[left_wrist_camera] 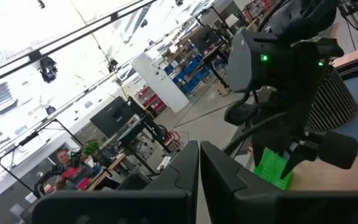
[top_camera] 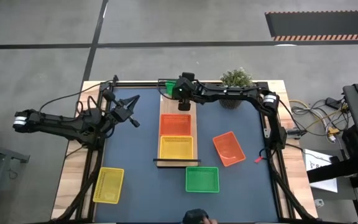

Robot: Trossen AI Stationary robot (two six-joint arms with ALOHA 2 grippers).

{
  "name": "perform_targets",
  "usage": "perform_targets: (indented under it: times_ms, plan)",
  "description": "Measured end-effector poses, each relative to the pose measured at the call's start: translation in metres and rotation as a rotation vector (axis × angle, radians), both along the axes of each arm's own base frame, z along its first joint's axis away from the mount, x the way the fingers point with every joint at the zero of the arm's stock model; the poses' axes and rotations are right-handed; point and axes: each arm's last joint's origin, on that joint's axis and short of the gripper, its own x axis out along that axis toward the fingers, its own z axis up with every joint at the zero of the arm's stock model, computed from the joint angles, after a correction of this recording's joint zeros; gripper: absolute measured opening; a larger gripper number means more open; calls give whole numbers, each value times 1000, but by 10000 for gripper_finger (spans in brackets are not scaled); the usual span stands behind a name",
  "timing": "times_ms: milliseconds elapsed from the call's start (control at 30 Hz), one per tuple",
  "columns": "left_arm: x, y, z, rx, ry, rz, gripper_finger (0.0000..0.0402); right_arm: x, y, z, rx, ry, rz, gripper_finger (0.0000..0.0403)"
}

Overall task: Stack baskets on shelf by color
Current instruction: Stack the top green bin on top of the green bin on the shelf

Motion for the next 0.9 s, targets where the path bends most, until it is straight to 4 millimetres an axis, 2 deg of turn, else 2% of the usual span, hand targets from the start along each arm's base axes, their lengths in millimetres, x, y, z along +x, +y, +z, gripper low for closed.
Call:
perform_targets:
  times_ms: [267, 633, 900]
  plan:
    - [0, 0, 0, 0, 1, 0, 0, 1, -4, 2, -29, -22, -26, 247]
    - [0, 0, 0, 0, 1, 0, 0, -4, -16, 2, -22, -28, -51, 251]
    - [0, 0, 0, 0, 1, 0, 0, -5, -16, 2, -10, -39, -55, 251]
